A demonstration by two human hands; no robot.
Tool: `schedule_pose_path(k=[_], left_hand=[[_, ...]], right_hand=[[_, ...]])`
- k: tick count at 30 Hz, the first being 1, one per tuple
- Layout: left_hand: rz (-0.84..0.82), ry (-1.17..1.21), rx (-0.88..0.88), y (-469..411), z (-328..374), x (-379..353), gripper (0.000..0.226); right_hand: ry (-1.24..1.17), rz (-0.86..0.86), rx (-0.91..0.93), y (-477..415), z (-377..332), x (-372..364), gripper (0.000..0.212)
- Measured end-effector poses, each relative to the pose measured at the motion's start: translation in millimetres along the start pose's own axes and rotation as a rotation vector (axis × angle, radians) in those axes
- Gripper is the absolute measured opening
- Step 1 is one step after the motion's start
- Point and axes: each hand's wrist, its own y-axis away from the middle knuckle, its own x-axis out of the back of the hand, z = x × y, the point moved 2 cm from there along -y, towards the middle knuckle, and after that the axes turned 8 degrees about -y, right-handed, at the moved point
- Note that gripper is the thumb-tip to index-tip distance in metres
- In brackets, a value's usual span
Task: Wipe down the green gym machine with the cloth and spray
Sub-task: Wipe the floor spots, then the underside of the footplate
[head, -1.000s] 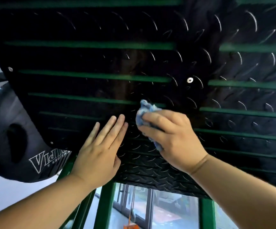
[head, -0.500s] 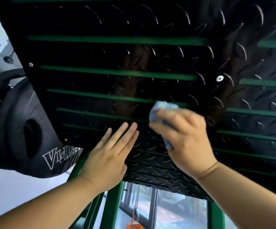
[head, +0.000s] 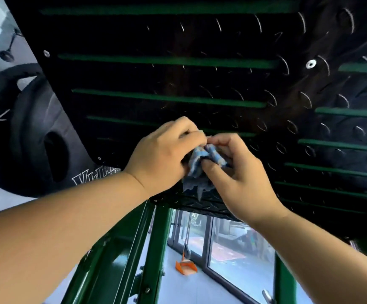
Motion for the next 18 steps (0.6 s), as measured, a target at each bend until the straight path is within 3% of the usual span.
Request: schedule_pose_path(k=[3, 5, 8, 10, 12, 14, 18], left_hand=[[0.245, -0.227, 0.030, -31, -13, 18, 0.015], [0.286, -0.296, -0.008, -40, -18, 13, 0.020], [0.091, -0.367, -0.267, -8, -24, -22, 0.032], [-0.070, -0.404, -0.457, 20, -29, -43, 0.025], [-0.113, -0.422, -0.556, 30, -35, -47, 0.016], [0.008, -0.389, -0.552, 17, -39, -35, 0.027], [0.305, -0.429, -0.272, -18, -55, -8, 0.041]], right_hand=[[0.239, 0.066, 0.068, 18, 12, 13, 0.027], [0.463, 0.162, 0.186, 23, 16, 27, 0.026], [0.820, 0.138, 0.387, 24, 19, 34, 0.039], [0.931, 0.103, 0.449, 17, 17, 35, 0.051], [0.973, 0.092, 0.470, 3, 13, 32, 0.060], [1.000, 0.103, 0.472, -11, 15, 31, 0.066], [1.050, 0.149, 0.489, -20, 29, 24, 0.075]])
